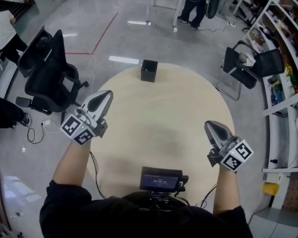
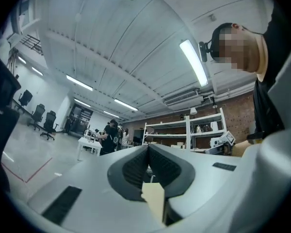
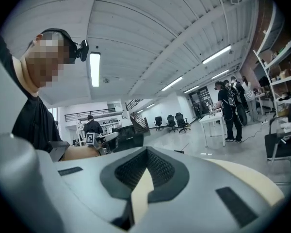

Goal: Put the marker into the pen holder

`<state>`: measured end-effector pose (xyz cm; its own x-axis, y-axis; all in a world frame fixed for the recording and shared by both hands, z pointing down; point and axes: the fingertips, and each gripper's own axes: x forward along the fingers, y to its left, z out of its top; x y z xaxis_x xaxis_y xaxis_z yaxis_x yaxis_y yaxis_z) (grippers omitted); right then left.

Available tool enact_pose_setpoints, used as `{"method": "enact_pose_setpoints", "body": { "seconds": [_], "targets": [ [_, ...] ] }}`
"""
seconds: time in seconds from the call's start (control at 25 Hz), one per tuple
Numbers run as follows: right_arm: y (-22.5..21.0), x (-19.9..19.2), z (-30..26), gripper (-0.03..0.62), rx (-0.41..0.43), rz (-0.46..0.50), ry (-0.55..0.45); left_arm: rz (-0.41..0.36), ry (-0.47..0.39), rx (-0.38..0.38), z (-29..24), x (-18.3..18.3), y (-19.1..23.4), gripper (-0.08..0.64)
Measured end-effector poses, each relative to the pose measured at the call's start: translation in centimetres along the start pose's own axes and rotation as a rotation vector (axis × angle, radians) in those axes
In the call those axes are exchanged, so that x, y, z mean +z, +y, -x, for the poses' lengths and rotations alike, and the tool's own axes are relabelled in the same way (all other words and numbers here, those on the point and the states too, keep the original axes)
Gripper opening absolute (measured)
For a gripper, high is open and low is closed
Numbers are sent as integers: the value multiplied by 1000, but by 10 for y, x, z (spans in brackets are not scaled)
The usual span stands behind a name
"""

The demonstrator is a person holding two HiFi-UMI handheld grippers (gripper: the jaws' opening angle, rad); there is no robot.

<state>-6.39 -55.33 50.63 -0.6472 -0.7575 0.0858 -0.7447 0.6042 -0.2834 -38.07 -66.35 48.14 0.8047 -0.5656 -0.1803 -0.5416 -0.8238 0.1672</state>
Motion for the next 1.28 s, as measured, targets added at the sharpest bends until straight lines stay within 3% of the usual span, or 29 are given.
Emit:
{"method": "enact_pose_setpoints", "body": {
  "seconds": [0.2, 0.44, 0.68, 0.88, 1.12, 1.28],
  "targets": [
    [67, 25, 20, 5, -12, 41, -21, 128, -11, -77, 77, 25, -67, -6],
    [158, 31, 41, 4, -22, 53, -34, 141, 13, -118, 165, 54, -120, -6],
    [216, 40, 72, 3, -3, 74, -67, 148, 3, -100, 223, 82, -166, -6],
    [233, 55, 104, 5, 66, 69, -97, 124, -26, -49, 241, 99, -220, -6],
    [211, 47, 173, 3, 138, 17, -90, 146, -27, 4, 213, 77, -317, -6],
    [202, 36, 182, 3, 130, 19, -71, 169, -20, 1, 205, 63, -327, -6]
  ]
}}
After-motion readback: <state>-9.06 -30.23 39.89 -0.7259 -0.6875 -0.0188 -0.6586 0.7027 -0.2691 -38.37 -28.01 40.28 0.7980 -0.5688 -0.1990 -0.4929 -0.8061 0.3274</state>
